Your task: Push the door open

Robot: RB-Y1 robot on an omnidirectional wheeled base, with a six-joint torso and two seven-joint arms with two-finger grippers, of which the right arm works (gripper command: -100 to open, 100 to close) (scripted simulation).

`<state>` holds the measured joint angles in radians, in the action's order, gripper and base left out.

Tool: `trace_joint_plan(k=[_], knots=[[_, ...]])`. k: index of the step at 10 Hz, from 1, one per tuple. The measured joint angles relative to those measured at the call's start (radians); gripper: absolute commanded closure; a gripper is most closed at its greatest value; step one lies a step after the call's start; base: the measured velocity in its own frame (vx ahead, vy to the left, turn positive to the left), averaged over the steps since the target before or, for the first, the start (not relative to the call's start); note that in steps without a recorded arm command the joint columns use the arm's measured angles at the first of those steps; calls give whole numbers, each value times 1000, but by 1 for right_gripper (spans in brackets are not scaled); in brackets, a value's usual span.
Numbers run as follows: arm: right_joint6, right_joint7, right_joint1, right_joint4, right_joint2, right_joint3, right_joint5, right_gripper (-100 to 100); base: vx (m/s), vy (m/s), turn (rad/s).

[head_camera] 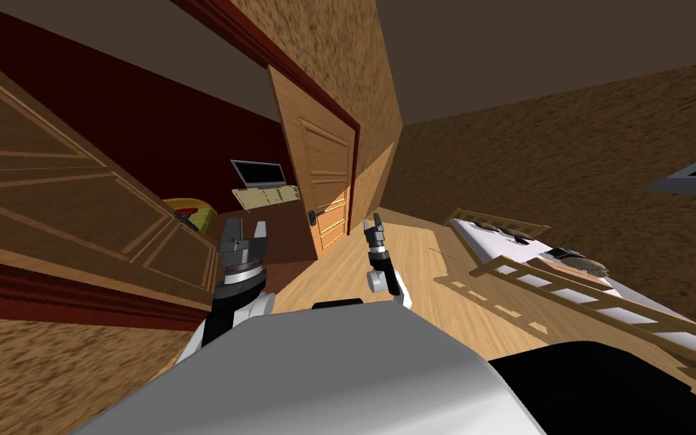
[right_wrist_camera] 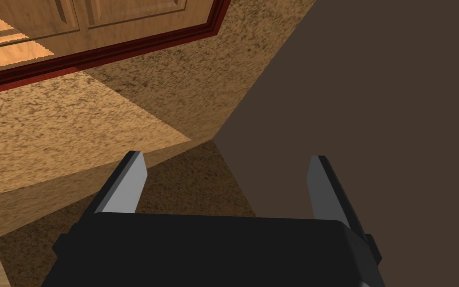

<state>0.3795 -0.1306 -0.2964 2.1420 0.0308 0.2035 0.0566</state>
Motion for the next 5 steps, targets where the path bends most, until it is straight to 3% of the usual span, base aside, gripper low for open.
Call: trace_joint_plan(k=[3,5], knots=[[-8,-9,24,-40,13,54,-2,-100,91,19,-61],[0,-15,54,-94,17,89,-3,-100,105,13,-58]])
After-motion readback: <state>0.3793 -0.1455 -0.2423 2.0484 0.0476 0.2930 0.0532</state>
